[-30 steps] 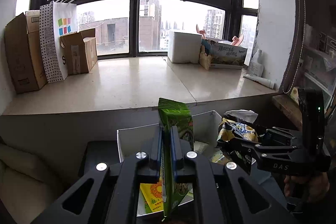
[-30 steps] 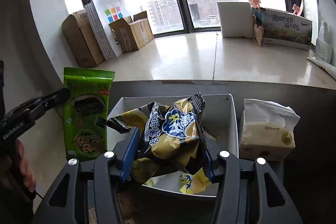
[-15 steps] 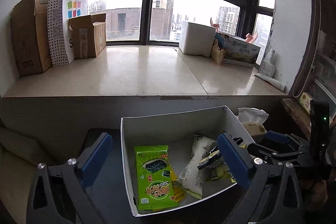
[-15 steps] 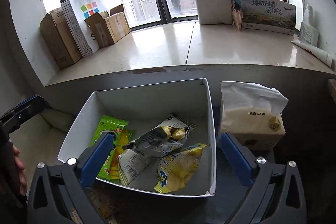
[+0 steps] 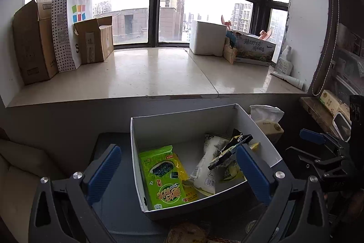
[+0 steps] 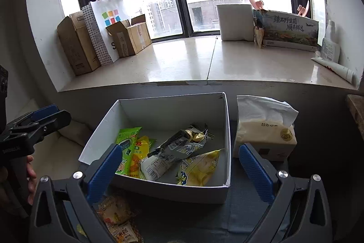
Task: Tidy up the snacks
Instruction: 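Release the chips bag and seaweed pack into the white box, open both tools, then reach the right tool to the jelly cup and grasp it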
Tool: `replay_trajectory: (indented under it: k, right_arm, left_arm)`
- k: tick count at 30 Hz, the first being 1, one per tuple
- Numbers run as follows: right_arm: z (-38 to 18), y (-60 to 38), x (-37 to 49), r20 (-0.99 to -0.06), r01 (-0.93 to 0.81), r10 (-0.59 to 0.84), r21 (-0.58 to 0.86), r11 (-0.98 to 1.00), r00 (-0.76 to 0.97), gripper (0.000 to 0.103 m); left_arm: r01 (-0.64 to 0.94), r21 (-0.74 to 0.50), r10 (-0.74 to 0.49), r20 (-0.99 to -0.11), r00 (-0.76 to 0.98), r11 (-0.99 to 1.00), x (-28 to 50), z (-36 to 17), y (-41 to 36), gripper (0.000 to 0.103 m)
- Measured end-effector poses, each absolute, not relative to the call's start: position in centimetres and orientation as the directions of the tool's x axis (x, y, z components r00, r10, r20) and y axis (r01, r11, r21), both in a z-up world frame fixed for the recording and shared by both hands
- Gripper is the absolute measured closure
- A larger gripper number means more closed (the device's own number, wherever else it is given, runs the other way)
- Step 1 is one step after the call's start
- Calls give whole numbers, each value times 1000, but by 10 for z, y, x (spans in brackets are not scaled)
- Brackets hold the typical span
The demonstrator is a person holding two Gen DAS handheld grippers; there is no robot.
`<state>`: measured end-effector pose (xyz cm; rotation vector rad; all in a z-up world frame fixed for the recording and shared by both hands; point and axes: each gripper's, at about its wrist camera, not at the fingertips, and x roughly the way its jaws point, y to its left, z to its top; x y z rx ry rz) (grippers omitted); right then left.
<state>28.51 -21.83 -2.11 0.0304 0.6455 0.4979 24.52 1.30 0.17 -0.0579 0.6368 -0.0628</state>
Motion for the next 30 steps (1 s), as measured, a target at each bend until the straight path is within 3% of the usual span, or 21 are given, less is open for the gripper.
replay_trajectory:
  k: [9, 17, 28, 30]
  right_arm:
    - [-32, -238, 199, -543, -508, 515, 178, 843, 663, 0]
    - [-100, -251, 146, -604, -476, 486, 193, 858, 631, 0]
    - [-159, -229, 167, -660, -459, 469, 207, 864, 587, 0]
    - [-166, -226, 178, -672, -444, 454, 204, 873, 585, 5]
  left_arm:
    - [103, -63, -120, -572, 811, 993, 152, -3, 12, 0]
    - [86, -104, -130, -573, 809, 991, 70, -36, 14, 0]
    - [27, -134, -105, -619, 778, 991, 35, -86, 23, 0]
    - [20, -151, -112, -637, 763, 988, 34, -93, 27, 0]
